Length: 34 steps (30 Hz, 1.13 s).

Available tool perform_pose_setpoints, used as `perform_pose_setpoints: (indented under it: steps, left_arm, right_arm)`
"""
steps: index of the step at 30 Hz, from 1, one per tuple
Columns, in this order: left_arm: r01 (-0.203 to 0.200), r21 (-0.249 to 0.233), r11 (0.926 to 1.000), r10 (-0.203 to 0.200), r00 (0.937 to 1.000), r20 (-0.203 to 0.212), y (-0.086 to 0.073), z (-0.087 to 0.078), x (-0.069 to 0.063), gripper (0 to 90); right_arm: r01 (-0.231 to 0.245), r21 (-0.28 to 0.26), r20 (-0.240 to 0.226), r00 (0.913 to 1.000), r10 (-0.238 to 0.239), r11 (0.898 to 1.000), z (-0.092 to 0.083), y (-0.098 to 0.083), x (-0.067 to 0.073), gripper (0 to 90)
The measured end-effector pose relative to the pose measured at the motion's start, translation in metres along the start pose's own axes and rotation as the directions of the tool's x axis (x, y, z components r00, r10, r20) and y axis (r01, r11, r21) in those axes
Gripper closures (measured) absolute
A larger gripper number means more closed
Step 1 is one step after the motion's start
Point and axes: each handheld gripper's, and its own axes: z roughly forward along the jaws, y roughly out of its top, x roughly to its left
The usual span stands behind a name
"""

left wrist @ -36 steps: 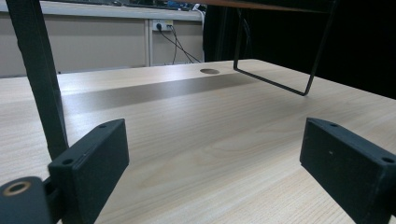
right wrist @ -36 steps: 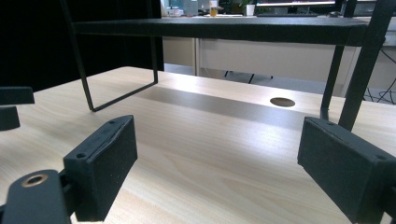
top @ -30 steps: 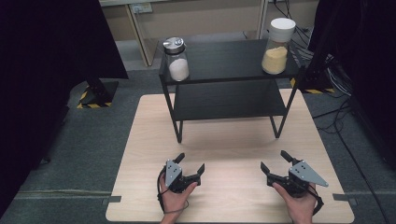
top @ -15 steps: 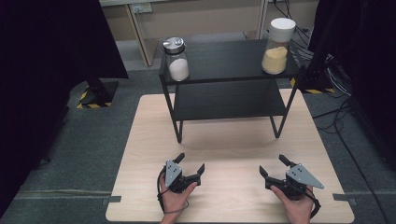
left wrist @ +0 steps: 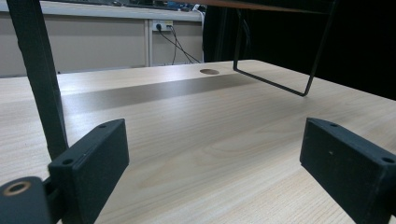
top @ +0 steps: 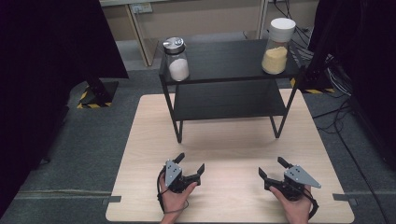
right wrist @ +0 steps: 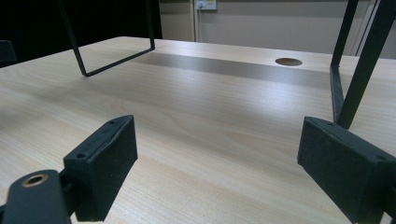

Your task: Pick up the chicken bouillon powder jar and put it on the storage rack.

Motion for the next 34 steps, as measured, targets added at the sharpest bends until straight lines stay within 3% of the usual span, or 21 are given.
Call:
perform_pose_setpoints:
  steps: [34]
  left_arm:
    - [0.002, 0.004, 1.0, -0.002, 1.0, 0.001, 0.0007, 0.0002, 0.0006, 7.3]
  right_arm:
    - [-0.004, 0.012, -0.008, 1.0, 0.004, 1.0, 0.0013, 0.0023, -0.002, 12.2]
